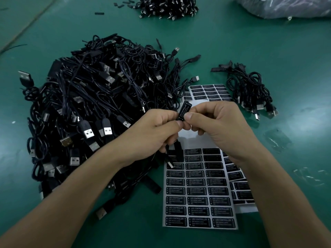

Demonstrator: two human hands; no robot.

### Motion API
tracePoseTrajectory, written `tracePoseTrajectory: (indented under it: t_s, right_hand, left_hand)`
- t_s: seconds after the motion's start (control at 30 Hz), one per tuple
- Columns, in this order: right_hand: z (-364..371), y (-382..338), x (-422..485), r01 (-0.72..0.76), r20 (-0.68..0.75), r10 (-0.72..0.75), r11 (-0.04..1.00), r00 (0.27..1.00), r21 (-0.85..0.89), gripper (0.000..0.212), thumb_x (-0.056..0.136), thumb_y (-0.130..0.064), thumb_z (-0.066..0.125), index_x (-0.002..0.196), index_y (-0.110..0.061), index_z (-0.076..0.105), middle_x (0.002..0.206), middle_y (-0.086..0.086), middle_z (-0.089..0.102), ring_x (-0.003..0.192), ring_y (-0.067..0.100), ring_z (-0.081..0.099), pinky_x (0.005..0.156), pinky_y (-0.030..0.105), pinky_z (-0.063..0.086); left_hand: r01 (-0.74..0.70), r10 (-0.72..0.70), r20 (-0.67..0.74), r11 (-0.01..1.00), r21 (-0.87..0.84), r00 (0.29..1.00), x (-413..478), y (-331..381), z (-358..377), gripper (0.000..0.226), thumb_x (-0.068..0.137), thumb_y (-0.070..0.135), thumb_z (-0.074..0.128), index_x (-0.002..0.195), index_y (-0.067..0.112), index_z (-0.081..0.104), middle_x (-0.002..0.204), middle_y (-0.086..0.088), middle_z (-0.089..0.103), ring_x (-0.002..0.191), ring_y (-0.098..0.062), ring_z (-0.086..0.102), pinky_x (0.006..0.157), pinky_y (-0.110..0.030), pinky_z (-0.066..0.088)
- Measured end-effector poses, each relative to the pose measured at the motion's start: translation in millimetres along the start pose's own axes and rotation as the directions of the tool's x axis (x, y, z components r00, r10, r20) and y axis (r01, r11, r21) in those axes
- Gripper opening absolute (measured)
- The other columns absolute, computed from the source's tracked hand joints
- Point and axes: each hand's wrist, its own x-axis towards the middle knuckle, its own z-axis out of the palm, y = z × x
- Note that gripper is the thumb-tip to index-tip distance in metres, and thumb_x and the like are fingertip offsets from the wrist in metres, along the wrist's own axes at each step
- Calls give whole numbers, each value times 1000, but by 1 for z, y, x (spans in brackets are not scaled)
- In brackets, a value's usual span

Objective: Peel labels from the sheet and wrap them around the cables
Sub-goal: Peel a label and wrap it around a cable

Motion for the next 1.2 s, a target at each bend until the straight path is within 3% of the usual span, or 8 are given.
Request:
tracePoseTrajectory:
  t_s: [0.17,0.57,0.77,1.07,1.2]
  right_hand:
    - [0,0,0,5,-17,-5,1000,1000,-23,18,89,-12,70,73,-6,73,70,13,69,64,11,52,57,24,44]
    - [4,1,0,11,-82,-15,999,996,-44,17,85,-12,72,70,-5,74,68,15,69,61,14,54,60,32,46]
    - [5,2,1,9,-120,-14,999,993,-45,17,84,-10,73,67,-8,73,65,12,69,60,16,53,59,34,46]
    - [4,-1,0,32,-96,-41,995,995,-93,15,85,-13,72,71,-8,74,72,28,64,62,25,47,54,51,43]
    - [2,-1,-1,37,-71,-45,994,996,-105,18,86,-14,72,70,-7,74,73,24,67,63,24,50,57,50,44]
  left_hand:
    - [6,-6,2,1000,1,1000,0,1,0,29,104,21,49,86,25,71,51,12,51,50,-3,47,50,-17,45]
    - [-14,14,-3,1000,-4,1000,-1,3,2,41,105,22,50,73,37,70,53,9,56,51,-2,51,50,-16,45]
    - [-17,17,-14,1000,-9,1000,-2,4,2,28,105,19,50,84,20,69,54,8,59,50,-1,52,49,-15,45]
    - [-20,19,-11,1000,-23,1000,-3,8,3,43,105,20,51,71,37,71,53,6,58,50,-3,52,50,-15,45]
    - [-18,18,-9,1000,-17,1000,-3,8,3,45,104,20,51,69,39,71,52,6,57,50,-2,52,50,-15,45]
